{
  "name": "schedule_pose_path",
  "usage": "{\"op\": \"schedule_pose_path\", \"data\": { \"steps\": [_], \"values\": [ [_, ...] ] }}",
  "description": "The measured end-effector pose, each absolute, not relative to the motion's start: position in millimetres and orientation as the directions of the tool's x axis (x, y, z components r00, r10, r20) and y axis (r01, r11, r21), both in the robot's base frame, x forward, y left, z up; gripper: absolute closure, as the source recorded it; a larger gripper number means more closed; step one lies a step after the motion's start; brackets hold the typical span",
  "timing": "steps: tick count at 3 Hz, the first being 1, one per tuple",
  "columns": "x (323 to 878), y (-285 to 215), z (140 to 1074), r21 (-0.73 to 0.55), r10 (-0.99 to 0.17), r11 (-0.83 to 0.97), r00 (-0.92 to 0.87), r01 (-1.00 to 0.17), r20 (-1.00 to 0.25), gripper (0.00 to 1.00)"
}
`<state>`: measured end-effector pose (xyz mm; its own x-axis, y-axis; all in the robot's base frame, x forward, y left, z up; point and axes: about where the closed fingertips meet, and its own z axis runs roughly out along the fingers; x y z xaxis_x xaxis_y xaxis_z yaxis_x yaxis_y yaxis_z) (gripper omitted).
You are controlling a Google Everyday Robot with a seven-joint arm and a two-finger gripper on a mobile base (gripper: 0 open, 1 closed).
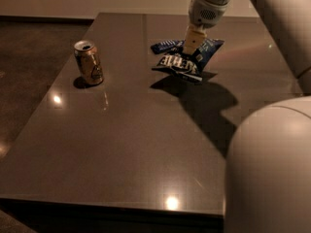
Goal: Move blue chip bag near rxbar blueberry
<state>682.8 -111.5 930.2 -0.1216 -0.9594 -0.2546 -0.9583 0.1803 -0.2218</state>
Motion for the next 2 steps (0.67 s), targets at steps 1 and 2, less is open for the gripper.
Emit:
{"op": "schedule_pose_path", "data": {
  "steps": [1,2],
  "values": [
    [711.4,-116.6,933.1,-0.266,-0.959,0.219,-0.157,-0.939,-0.235,1.00],
    [731.3,-123.6,936.9,-0.319,-0.949,0.284,-0.219,-0.904,-0.225,1.00]
  ]
}}
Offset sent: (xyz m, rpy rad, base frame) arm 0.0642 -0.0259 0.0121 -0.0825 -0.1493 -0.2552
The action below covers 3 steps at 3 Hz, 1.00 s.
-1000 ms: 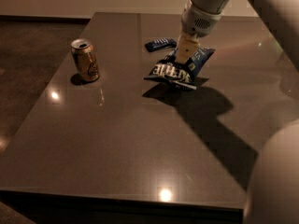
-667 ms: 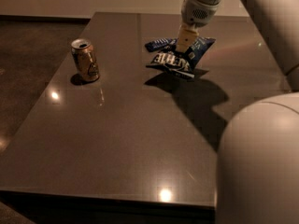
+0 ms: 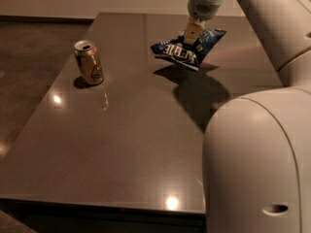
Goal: Move blue chip bag near rxbar blueberry
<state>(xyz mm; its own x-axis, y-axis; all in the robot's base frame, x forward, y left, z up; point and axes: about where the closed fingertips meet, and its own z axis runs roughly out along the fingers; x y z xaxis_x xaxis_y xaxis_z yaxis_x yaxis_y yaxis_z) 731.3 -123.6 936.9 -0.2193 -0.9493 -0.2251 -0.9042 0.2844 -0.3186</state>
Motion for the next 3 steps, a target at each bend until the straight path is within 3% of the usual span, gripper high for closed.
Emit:
{"op": "schedule_pose_path", "data": {
  "steps": [3],
  "values": [
    [745.9,-113.2,929.1,-0.328,-0.895,0.416,-0.317,-0.848,-0.313,1.00]
  ]
}}
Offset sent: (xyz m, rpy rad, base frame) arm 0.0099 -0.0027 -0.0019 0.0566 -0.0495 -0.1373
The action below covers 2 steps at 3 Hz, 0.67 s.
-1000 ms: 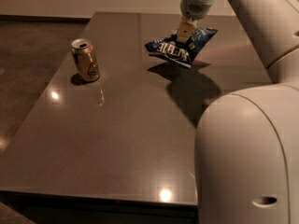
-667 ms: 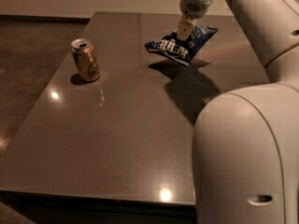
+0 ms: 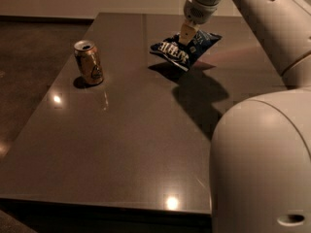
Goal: Move blue chip bag near rxbar blueberry
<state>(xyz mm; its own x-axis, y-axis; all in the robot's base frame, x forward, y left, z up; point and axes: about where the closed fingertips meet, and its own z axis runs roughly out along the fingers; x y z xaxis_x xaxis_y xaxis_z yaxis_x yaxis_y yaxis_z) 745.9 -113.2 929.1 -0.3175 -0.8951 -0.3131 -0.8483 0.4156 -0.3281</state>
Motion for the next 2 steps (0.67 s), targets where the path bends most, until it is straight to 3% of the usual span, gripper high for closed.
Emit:
{"op": "schedule_pose_path", "data": {
  "steps": [1,2],
  "values": [
    [746.2,-103.0,925.1,-0.318,-0.884,0.435,-0.332,-0.843,-0.329,1.00],
    [752.5,-96.7,925.3,-0.327,-0.881,0.445,-0.342,-0.834,-0.327,0.85]
  ]
}}
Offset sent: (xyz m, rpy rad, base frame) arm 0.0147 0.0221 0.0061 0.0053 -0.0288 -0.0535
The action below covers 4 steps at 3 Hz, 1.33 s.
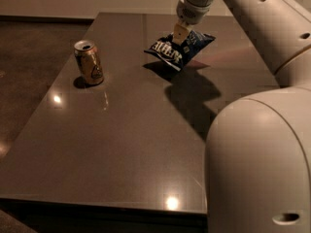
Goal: Move blue chip bag near rxbar blueberry
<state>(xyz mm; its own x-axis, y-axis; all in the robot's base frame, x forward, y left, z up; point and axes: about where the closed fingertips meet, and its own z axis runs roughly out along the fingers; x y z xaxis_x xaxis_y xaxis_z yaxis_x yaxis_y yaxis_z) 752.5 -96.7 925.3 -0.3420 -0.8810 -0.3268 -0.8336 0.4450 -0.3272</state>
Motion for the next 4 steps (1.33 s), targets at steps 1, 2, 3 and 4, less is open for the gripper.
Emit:
{"op": "schedule_pose_path", "data": {
  "steps": [1,2,3,4],
  "values": [
    [759.4,-94.6,923.0,-0.336,-0.884,0.444,-0.345,-0.831,-0.316,0.54],
    [759.9,-93.4,920.0,-0.333,-0.885,0.442,-0.344,-0.833,-0.315,0.31],
    [761.6,-91.1,914.0,-0.328,-0.886,0.440,-0.344,-0.836,-0.311,0.00],
    [761.7,-91.1,913.9,-0.328,-0.886,0.439,-0.344,-0.836,-0.311,0.00]
  ]
}}
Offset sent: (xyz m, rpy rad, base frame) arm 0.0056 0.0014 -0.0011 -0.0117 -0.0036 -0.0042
